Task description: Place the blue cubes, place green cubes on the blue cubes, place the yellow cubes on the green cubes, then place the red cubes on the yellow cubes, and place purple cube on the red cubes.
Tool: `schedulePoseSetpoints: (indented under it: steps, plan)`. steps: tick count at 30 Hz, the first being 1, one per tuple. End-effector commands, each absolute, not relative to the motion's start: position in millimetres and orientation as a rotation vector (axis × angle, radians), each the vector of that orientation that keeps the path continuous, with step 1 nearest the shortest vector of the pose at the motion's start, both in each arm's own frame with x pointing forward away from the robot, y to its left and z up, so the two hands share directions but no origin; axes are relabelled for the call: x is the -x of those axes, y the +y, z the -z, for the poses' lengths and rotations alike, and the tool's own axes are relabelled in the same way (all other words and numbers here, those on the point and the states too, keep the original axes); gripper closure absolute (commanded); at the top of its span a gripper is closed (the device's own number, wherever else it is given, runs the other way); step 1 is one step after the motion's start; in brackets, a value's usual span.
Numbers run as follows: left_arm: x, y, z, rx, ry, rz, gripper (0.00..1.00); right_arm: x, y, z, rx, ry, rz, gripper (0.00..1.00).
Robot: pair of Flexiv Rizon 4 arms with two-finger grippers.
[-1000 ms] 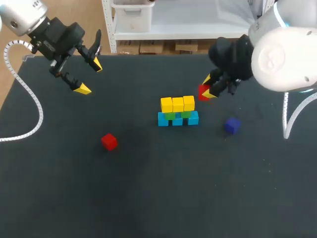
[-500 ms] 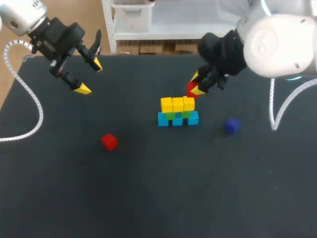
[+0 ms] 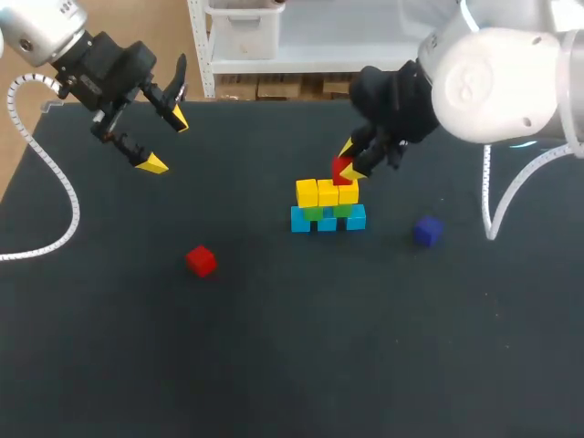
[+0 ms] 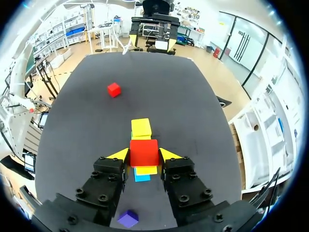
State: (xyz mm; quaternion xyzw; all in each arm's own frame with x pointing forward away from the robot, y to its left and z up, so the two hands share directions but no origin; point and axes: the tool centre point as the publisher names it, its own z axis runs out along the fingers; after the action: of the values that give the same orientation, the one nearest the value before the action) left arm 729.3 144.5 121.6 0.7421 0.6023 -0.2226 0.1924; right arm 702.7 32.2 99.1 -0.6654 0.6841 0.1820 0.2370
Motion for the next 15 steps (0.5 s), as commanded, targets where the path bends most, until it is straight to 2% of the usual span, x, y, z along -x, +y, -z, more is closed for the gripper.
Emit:
schedulePoseSetpoints:
  steps: [1, 15]
  plan:
    - [-731.4, 144.8, -121.8, -2.088, 1.689, 0.628, 0.00, -703.8, 34.6, -96.7, 1.829, 1.876, -0.501, 1.00]
    - [-731.4, 144.8, -121.8, -2.088, 1.689, 0.628, 0.00, -704.3, 37.4, -92.3, 1.842, 1.878, -0.510, 1.00]
